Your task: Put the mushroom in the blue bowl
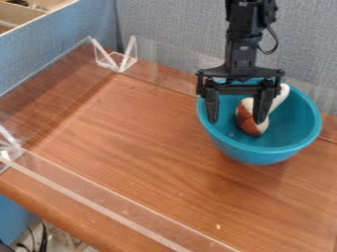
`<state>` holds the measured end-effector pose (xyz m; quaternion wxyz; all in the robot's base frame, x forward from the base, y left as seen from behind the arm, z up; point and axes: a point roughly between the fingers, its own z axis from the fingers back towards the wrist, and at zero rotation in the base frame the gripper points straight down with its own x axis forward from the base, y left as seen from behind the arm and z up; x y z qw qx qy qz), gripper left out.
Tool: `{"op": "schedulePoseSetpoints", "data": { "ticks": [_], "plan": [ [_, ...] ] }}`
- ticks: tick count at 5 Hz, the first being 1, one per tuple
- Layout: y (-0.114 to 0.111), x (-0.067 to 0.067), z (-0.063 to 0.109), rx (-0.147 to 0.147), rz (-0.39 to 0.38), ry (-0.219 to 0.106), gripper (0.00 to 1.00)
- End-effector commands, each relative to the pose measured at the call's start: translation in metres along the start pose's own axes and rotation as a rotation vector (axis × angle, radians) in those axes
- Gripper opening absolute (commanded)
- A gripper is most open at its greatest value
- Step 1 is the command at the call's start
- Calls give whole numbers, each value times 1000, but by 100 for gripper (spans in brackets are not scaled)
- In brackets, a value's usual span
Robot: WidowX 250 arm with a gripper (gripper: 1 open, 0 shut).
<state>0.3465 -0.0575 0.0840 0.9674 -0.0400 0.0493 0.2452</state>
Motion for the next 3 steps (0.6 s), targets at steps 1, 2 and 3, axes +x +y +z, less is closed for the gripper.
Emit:
{"op": "schedulePoseSetpoints", "data": {
  "ticks": [1,2,3],
  "plan": [
    [-3,9,22,-36,15,-59,100],
    [-2,11,20,-28,27,-57,100],
    [-2,13,19,-18,40,-55,100]
  ]
}}
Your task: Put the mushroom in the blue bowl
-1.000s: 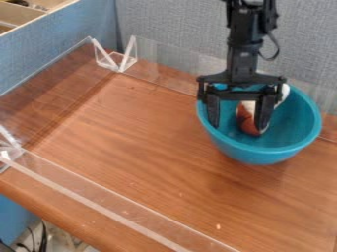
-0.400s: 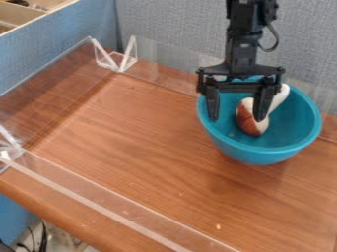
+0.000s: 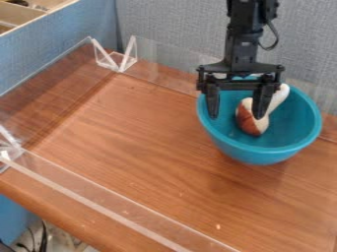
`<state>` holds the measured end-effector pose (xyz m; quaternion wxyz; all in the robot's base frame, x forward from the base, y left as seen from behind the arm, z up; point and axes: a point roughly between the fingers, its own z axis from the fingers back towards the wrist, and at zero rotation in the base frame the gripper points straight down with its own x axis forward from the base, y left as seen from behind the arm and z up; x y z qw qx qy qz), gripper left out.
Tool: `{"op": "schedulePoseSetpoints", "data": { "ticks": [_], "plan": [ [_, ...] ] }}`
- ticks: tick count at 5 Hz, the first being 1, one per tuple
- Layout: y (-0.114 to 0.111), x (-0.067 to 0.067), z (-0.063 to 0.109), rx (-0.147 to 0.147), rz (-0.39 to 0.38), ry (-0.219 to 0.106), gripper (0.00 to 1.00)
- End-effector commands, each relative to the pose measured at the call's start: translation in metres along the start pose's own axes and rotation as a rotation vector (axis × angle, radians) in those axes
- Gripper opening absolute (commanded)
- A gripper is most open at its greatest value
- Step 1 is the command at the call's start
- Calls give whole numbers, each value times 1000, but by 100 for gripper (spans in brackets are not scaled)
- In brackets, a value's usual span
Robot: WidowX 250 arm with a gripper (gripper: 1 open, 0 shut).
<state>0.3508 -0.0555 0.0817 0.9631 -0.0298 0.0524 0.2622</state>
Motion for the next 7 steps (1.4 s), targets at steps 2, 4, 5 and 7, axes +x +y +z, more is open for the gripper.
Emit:
{"op": "schedulePoseSetpoints", "data": {
  "ticks": [2,4,5,7],
  "plan": [
    [-1,11,20,-24,28,-51,100],
    [0,13,19,-11,48,-49,100],
    [0,14,19,-5,57,-47,100],
    [4,11,16,-8,67,-51,100]
  ]
}}
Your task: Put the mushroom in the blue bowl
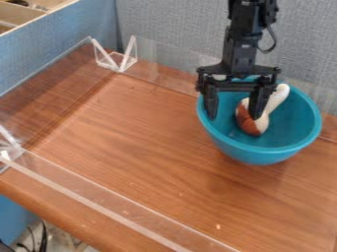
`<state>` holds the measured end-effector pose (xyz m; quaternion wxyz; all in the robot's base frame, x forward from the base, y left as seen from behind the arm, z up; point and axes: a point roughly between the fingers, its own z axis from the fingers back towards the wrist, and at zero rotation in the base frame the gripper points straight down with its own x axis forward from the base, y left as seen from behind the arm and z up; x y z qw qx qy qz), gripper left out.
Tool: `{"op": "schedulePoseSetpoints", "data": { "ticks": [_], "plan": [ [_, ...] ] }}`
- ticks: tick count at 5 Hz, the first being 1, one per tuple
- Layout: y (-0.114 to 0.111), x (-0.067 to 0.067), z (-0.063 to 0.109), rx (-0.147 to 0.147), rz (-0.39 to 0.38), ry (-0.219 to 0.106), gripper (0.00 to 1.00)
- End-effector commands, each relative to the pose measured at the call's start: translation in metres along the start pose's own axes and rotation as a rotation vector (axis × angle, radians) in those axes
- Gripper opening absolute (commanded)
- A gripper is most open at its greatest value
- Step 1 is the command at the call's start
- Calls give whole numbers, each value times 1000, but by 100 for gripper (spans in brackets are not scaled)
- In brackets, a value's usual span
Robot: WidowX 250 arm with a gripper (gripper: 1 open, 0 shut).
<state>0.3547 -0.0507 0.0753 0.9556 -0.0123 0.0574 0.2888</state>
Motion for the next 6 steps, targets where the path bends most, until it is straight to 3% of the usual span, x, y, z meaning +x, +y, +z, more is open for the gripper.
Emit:
{"op": "schedulePoseSetpoints", "data": {
  "ticks": [1,2,4,5,6],
  "plan": [
    [4,4,20,-43,14,-50,100],
    [7,3,18,-43,19,-51,0],
    [14,1,21,-51,13,-56,0],
    [17,-1,23,-56,13,-57,100],
    [21,-2,25,-60,15,-57,100]
  ]
}}
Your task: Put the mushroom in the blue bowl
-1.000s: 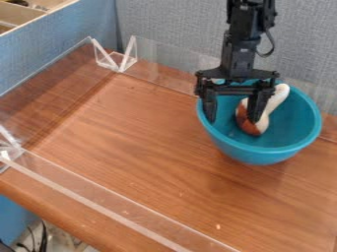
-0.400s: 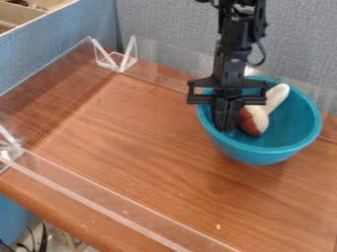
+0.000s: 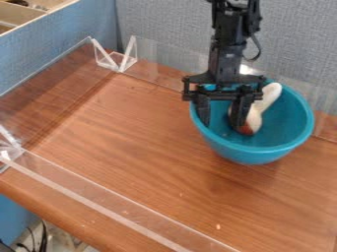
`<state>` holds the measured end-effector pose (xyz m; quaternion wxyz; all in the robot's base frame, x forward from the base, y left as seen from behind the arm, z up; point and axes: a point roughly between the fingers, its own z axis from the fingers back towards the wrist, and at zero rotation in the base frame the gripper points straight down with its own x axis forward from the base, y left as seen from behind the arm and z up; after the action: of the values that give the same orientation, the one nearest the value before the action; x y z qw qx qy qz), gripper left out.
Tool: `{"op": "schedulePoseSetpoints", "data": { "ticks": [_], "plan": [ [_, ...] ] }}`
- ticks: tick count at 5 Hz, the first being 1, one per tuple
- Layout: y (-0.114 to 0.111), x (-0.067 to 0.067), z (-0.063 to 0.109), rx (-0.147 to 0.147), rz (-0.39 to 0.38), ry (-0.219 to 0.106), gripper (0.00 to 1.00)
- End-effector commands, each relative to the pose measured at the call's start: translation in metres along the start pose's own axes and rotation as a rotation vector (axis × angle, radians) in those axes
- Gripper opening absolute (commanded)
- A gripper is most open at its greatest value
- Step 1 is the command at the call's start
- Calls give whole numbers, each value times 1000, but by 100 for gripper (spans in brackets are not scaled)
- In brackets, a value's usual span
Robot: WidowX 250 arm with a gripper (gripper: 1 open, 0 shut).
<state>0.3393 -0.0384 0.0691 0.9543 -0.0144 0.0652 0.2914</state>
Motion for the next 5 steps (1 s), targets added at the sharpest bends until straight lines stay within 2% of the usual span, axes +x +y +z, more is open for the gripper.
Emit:
{"op": "schedulePoseSetpoints", "data": {
  "ticks": [1,5],
  "plan": [
    [3,2,33,-63,-3,-75,0],
    [-7,-5,28,-65,-80,-80,0]
  ]
}}
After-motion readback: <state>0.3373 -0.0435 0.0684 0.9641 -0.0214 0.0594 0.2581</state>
